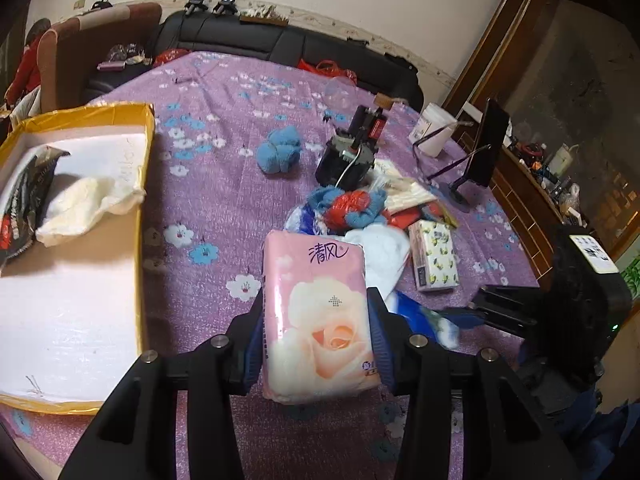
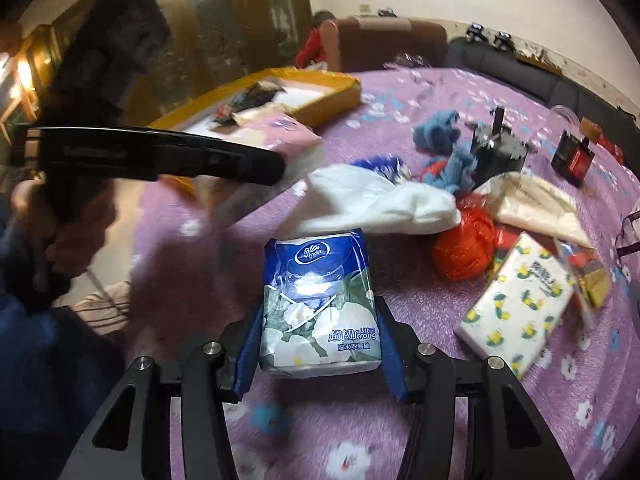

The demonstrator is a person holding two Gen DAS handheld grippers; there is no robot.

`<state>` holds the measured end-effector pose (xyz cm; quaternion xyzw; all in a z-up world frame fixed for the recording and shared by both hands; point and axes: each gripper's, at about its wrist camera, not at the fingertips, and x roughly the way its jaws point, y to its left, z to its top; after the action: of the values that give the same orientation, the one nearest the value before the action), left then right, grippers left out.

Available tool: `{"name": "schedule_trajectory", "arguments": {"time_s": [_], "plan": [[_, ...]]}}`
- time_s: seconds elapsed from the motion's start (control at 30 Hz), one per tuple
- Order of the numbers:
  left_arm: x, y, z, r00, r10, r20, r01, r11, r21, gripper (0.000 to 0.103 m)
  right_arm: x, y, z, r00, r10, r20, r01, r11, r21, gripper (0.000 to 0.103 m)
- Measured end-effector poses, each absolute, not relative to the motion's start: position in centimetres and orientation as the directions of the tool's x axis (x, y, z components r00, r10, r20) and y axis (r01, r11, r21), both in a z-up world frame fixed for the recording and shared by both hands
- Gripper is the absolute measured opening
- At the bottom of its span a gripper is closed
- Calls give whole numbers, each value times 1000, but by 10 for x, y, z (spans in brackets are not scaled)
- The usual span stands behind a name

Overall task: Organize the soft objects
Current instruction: 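Carry the pink pack to the box with the left gripper while the right gripper carries the blue pack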

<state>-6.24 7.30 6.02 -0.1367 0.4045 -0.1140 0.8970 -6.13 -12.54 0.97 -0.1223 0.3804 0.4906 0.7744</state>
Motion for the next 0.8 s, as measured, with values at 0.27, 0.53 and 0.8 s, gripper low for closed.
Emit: {"name": "schedule_trajectory", "arguments": {"time_s": [0.27, 0.53, 0.8], "plan": [[-73, 96, 67, 682, -328, -654, 92, 925, -368, 44, -59, -156, 22, 147, 826, -545, -778, 436, 452, 56], [-95, 139, 76, 739, -299, -604, 45, 916, -398, 44, -44, -126, 46, 145, 898, -415, -720, 384, 578, 56], [-114, 207, 78, 793, -182, -581, -101, 902, -420, 45, -37, -40, 62, 147, 889, -433, -710, 400, 580, 56]]}}
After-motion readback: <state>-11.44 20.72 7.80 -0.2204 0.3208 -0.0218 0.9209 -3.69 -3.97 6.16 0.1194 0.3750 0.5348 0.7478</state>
